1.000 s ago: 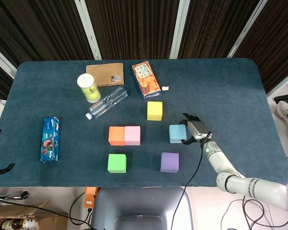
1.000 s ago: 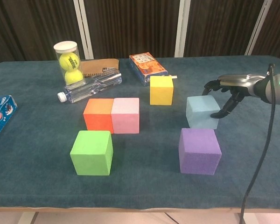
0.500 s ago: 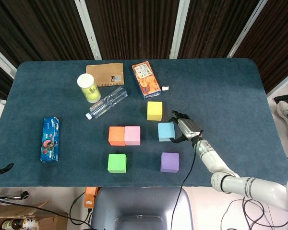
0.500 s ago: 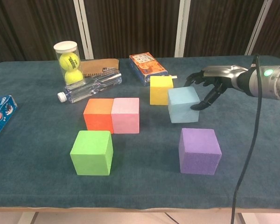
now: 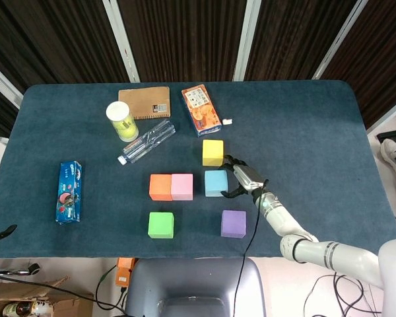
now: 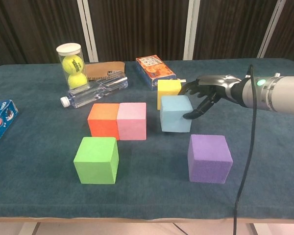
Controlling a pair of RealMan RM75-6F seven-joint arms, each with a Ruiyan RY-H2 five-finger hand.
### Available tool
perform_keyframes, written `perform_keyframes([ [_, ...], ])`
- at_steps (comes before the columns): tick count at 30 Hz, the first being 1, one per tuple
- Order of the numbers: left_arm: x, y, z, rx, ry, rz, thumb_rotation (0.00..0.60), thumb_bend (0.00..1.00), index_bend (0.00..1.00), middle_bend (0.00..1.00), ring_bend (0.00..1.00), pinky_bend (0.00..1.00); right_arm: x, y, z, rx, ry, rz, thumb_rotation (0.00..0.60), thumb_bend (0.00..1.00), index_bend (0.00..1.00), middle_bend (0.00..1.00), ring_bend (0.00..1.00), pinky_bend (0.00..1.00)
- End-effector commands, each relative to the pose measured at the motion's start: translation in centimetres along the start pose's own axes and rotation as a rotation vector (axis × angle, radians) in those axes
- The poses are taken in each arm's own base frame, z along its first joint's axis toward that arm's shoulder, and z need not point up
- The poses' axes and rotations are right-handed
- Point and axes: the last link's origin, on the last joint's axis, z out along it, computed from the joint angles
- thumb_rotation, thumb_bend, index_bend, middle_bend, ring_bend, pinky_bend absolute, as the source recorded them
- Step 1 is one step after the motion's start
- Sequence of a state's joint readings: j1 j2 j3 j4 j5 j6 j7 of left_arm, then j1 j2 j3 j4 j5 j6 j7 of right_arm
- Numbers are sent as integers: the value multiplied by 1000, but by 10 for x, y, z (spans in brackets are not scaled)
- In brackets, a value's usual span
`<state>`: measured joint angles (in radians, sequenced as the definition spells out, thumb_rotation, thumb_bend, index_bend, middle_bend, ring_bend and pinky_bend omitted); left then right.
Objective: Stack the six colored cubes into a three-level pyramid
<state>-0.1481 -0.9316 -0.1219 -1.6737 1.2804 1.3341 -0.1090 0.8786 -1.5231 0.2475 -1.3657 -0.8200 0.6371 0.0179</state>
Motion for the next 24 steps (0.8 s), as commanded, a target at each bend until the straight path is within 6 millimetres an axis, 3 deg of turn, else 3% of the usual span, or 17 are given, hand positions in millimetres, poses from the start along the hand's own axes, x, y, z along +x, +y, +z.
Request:
perform_keyframes([
  [1, 0, 0, 0, 0, 0, -1, 600, 32, 101, 30, 0, 85, -3, -4, 4, 10, -4, 4, 600, 212, 483, 0, 0, 0],
  [24, 1, -3, 0, 3, -7, -3, 600, 32, 101, 30, 0, 85, -21, -14, 14, 14, -8, -14, 600, 212, 487, 0, 0, 0],
])
